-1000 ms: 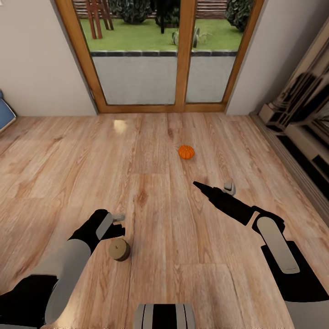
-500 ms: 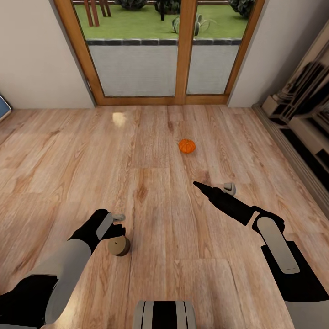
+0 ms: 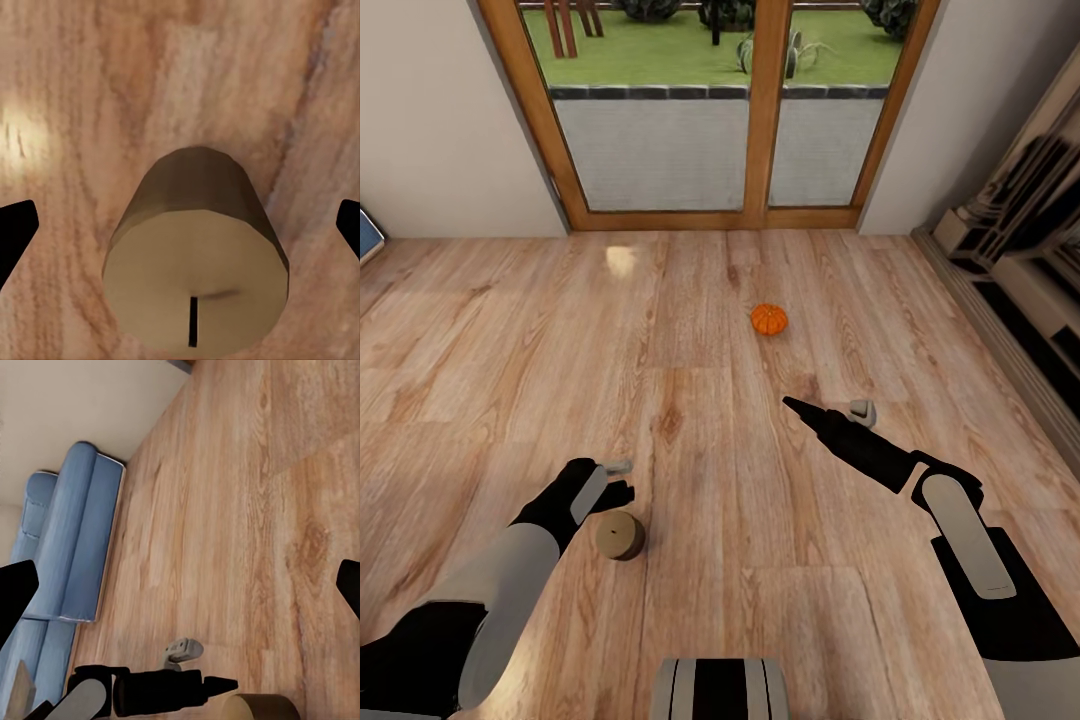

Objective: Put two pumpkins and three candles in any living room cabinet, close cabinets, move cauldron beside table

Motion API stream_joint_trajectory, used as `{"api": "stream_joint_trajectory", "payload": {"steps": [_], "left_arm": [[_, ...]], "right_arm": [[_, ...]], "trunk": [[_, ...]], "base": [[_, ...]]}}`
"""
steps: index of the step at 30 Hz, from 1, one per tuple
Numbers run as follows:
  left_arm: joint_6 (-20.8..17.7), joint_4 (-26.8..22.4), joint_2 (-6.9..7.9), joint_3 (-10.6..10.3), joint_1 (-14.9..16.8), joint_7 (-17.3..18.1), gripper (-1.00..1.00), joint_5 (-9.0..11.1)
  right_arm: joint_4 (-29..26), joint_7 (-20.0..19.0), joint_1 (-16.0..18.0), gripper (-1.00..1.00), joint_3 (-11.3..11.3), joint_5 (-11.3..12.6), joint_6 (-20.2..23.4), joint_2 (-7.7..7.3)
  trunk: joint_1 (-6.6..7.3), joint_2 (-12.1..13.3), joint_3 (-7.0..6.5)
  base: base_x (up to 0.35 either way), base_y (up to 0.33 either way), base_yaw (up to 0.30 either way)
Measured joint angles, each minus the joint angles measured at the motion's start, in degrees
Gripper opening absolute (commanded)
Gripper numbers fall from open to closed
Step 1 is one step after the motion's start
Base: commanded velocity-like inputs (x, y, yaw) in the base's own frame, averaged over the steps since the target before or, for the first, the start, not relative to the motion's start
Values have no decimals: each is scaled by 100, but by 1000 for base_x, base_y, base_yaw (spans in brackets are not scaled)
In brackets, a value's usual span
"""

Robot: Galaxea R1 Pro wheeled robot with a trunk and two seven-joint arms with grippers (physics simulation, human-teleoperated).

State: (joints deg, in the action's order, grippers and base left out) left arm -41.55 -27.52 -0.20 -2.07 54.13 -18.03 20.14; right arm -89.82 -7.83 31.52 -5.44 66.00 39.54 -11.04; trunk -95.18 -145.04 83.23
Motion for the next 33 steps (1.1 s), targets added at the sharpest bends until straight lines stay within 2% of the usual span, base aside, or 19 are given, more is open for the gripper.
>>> {"api": "stream_joint_trajectory", "payload": {"steps": [5,7,12,14,33], "left_arm": [[6,0,0,0,0,5,100,-5],[-40,65,-53,-2,0,8,100,3],[-48,37,-72,-1,0,3,100,1],[-53,-13,-114,-6,0,1,100,5],[-56,-35,-123,-1,0,-1,100,2]], "right_arm": [[-6,-7,0,100,5,-3,-45,-1],[6,-13,-9,100,23,-11,-13,20],[7,-11,-9,100,24,-14,-13,32],[8,-10,-27,100,26,-12,-38,-6],[9,-16,-38,100,26,-8,-49,-44]], "trunk": [[0,0,0],[0,0,0],[0,0,0],[0,0,0],[0,0,0]], "base": [[0,0,0],[0,0,0],[0,0,0],[0,0,0],[0,0,0]]}}
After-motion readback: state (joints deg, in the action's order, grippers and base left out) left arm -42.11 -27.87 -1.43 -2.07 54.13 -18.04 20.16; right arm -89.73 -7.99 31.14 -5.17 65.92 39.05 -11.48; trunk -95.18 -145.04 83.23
